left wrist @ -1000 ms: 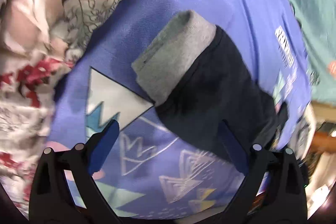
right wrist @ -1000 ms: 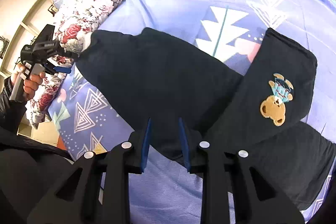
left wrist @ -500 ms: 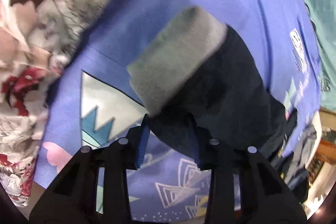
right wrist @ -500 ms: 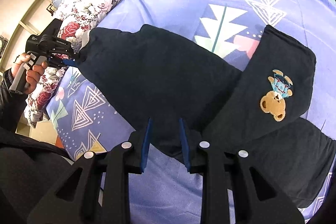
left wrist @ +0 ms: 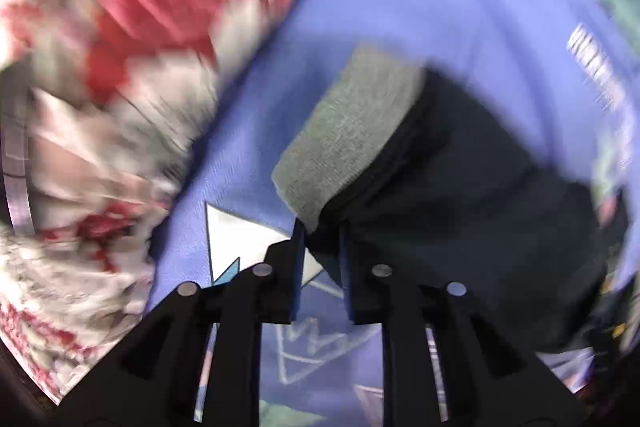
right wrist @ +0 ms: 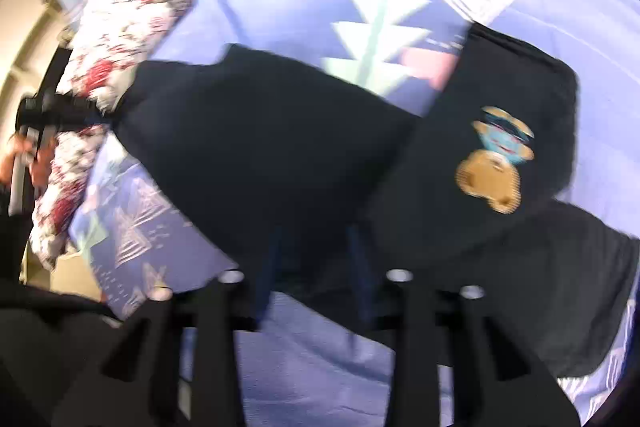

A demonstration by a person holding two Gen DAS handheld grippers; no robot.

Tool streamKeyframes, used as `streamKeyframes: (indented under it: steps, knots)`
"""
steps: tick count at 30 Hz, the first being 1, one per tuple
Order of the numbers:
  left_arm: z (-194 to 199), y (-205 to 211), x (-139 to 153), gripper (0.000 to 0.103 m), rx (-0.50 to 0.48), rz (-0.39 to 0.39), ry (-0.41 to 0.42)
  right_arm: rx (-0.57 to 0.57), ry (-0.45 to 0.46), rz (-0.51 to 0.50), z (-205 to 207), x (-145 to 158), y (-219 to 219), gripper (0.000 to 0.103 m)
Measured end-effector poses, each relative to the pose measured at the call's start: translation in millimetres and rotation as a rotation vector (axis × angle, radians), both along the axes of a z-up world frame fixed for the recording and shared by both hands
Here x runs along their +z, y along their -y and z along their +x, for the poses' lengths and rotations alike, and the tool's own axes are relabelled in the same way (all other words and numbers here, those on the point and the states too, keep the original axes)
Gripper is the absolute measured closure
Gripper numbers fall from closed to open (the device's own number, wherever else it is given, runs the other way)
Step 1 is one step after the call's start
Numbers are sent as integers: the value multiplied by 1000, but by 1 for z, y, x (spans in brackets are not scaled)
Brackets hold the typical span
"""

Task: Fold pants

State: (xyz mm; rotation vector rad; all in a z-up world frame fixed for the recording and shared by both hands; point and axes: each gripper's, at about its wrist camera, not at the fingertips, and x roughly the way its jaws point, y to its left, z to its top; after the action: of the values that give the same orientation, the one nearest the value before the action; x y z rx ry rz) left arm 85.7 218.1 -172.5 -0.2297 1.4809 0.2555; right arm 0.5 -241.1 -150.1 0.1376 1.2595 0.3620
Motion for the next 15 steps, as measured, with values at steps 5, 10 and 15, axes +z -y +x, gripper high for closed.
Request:
streamKeyframes:
  steps: [5, 10, 15]
  knots:
    - [-4, 15, 5, 66, -20, 81, 28, -179, 37, 29, 21, 14, 41, 50]
    - [-16, 2, 33, 38, -19, 118, 75, -302, 67, -68, 73, 11, 61, 49]
    - [-31, 5, 63, 30, -30, 78, 185, -370, 68, -163, 124, -2, 57, 45]
